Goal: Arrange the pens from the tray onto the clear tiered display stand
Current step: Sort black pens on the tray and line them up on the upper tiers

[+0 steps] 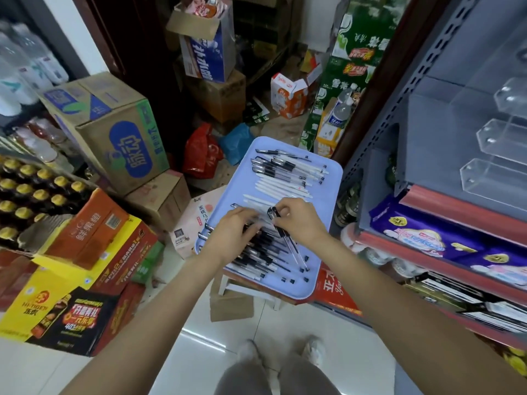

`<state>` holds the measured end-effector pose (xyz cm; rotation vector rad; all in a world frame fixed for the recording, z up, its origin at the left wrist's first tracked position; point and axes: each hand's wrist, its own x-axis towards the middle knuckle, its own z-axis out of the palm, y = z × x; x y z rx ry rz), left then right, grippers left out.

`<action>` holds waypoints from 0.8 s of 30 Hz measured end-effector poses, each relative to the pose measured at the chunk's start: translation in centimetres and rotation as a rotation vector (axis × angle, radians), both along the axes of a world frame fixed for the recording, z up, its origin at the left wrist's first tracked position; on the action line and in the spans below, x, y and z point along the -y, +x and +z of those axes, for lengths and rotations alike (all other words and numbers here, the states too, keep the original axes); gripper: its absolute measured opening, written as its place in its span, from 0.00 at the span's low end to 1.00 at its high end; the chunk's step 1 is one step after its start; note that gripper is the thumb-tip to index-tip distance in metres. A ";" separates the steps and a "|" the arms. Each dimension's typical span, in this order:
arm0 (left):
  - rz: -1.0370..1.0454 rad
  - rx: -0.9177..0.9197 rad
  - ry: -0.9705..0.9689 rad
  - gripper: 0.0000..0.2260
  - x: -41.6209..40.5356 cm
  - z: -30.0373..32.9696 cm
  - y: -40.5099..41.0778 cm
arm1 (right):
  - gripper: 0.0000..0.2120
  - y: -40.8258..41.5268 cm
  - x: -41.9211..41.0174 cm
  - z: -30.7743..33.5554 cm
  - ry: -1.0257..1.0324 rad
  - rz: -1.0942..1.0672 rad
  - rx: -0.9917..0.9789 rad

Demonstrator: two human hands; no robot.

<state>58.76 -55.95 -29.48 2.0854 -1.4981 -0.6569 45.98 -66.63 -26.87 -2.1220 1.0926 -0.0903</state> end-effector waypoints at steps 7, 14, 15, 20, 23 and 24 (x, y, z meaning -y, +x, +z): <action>-0.048 -0.348 -0.115 0.19 6.0 7.0 -4.5 | 0.13 -4.1 4.3 8.2 0.108 -0.349 0.550; -0.235 -0.227 -0.266 0.05 13.2 14.2 -10.7 | 0.08 -13.2 8.0 14.2 0.165 -0.561 0.990; -0.254 -0.184 -0.288 0.05 14.3 15.2 -11.8 | 0.08 -14.8 8.6 14.8 0.158 -0.572 1.013; -0.323 -0.077 -0.352 0.03 19.2 19.0 -18.4 | 0.05 -24.0 11.9 17.4 0.055 -0.593 0.993; -0.356 -0.038 -0.403 0.03 21.7 20.5 -22.8 | 0.05 -29.1 14.2 18.8 0.015 -0.579 0.977; -0.362 -0.040 -0.414 0.03 22.6 21.0 -24.3 | 0.05 -30.7 15.0 19.1 0.006 -0.577 0.985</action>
